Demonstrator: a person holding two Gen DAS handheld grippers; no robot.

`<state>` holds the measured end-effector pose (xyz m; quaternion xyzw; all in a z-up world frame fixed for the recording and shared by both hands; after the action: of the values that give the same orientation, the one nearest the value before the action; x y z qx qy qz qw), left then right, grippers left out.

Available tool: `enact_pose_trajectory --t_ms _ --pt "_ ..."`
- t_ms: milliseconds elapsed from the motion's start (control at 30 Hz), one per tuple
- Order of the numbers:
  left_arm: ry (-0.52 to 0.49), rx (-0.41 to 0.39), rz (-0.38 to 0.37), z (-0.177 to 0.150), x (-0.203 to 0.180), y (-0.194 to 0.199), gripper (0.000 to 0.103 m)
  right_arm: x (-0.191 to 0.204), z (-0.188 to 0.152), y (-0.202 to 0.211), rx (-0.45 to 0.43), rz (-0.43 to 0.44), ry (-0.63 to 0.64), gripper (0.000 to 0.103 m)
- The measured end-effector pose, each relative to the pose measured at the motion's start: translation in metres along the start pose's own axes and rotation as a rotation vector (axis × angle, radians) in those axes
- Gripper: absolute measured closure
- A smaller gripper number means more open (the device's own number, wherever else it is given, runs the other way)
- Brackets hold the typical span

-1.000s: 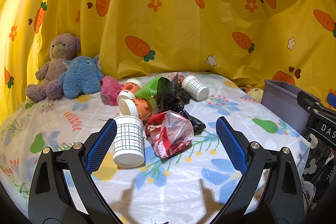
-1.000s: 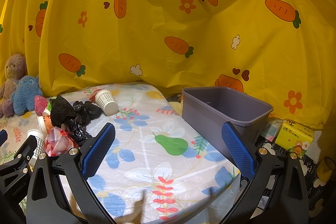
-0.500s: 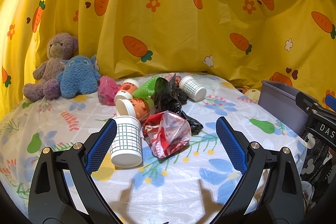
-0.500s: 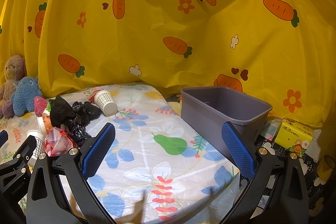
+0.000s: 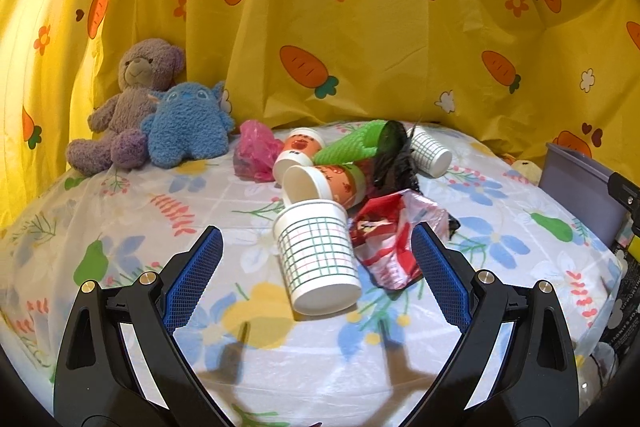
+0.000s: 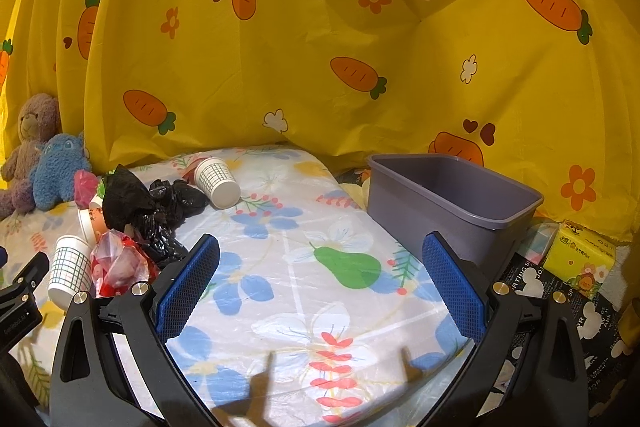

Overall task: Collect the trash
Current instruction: 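Grasp the white green-grid cup with left tool while right tool grasps the red plastic bag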

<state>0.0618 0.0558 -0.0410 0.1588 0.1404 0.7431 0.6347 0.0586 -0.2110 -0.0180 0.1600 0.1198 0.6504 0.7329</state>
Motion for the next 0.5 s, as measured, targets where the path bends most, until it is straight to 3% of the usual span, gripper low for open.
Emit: enact_pose_trajectory --t_ms 300,500 --pt "0.027 0.175 -0.003 -0.007 0.006 -0.049 0.009 0.037 -0.004 -0.021 0.04 0.128 0.049 0.005" --pt "0.054 0.262 -0.053 -0.016 0.006 -0.069 0.02 0.071 -0.006 -0.033 0.08 0.229 0.09 0.005"
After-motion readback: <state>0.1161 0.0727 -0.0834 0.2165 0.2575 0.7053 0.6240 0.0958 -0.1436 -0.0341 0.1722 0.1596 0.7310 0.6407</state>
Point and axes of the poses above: each gripper's, at about its wrist camera, not at the fingertips, and y roughly against the way its jaws point, x to its left, z to its top, the point moved 4 cm from there along -y, roughly the way its jaws point, and after that the axes turned 5 degrees about z, right-handed, at the moved point
